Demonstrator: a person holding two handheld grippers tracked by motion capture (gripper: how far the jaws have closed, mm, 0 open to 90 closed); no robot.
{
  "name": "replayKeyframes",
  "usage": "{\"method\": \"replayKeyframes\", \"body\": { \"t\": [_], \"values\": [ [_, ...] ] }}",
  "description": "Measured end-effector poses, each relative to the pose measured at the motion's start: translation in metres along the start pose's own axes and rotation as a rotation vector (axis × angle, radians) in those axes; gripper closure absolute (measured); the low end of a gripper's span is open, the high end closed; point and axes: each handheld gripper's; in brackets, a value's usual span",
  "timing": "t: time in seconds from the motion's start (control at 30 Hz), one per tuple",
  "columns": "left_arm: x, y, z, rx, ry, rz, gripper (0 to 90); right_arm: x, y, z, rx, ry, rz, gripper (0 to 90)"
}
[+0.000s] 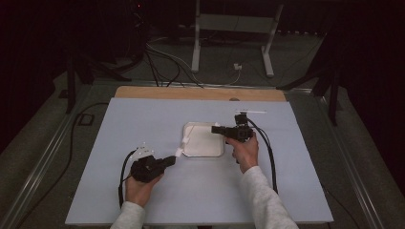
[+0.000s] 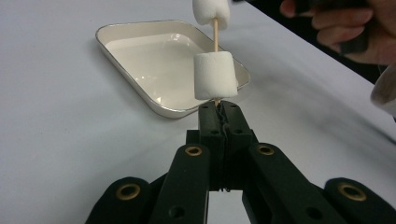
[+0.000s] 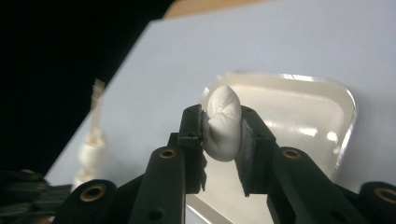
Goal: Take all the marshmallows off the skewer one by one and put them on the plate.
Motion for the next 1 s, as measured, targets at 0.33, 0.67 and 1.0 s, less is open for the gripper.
{"method": "replayKeyframes", "body": {
  "t": [0.33, 0.67, 1.0],
  "values": [
    [0.004, 0.002, 0.000, 0.009, -0.009, -0.004, 90.0, 0.017, 0.005, 0.013, -0.011, -0.085, 0.048, 42.7],
    [0.008, 0.005, -0.001, 0.014, -0.009, -0.003, 90.0, 0.015, -0.019, 0.021, -0.012, -0.057, -0.134, 29.0],
    [0.011, 0.008, -0.002, 0.012, -0.001, 0.026, 90.0, 0.028, -0.037, 0.031, 0.036, -0.079, -0.296, 45.0]
  ]
}}
Point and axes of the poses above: each handheld gripper's, and its own axes: x roughly forward along the jaws, z roughly out of its underside, y roughly to its right, and after that the axes turned 4 degrees about y, right-handed
